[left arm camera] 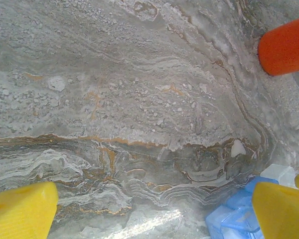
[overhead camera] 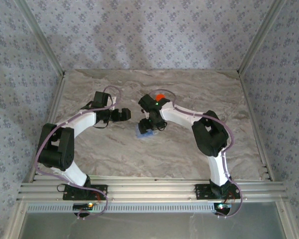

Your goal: Sort the pills into containers

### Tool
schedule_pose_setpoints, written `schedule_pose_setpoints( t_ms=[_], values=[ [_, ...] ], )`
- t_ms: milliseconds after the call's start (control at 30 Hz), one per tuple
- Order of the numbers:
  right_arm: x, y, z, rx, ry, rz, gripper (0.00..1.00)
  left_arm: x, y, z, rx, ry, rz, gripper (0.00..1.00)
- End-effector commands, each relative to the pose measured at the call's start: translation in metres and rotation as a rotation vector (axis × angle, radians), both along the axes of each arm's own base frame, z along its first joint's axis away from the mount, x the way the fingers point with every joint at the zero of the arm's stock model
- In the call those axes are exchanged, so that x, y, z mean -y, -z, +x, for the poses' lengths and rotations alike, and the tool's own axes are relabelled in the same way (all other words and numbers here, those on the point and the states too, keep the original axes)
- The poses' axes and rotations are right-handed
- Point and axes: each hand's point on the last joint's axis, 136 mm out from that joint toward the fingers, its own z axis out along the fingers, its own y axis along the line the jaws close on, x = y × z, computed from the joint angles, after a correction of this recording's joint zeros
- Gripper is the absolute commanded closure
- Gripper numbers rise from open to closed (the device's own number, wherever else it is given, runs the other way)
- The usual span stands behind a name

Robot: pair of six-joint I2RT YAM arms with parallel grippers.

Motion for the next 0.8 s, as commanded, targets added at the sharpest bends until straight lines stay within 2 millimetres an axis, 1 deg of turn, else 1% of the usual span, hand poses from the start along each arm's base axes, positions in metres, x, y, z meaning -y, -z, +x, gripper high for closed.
schedule_pose_setpoints(
  t_ms=[0,100,167,233,400,467,533,633,767],
  values=[
    [-0.005,-0.044,0.017,0.030,0.049,0.097,0.25,0.003,-0.018,0.004,0.031,0.009,-0.032,0.00],
    [0.004,-0.077,0.039,0.079,0.106,0.162,0.25,0.003,-0.019,0.004,0.033,0.009,-0.031,0.01],
    [0.014,-0.096,0.055,0.112,0.149,0.197,0.24,0.003,-0.020,0.005,0.035,0.009,-0.031,0.00],
    [0.029,-0.112,0.075,0.150,0.202,0.220,0.24,0.003,-0.021,0.005,0.035,0.010,-0.031,0.00],
    [0.071,-0.135,0.127,0.237,0.323,0.209,0.22,0.004,-0.024,0.006,0.038,0.010,-0.035,0.01],
    [0.079,-0.139,0.143,0.253,0.351,0.211,0.21,0.004,-0.024,0.006,0.036,0.010,-0.036,0.00],
    [0.081,-0.139,0.156,0.263,0.354,0.206,0.19,0.005,-0.025,0.006,0.034,0.013,-0.035,0.01],
    [0.078,-0.129,0.167,0.254,0.327,0.165,0.19,0.004,-0.027,0.006,0.036,0.013,-0.035,0.00],
    [0.068,-0.108,0.168,0.223,0.281,0.107,0.18,0.004,-0.029,0.007,0.037,0.015,-0.032,0.01]
  ],
)
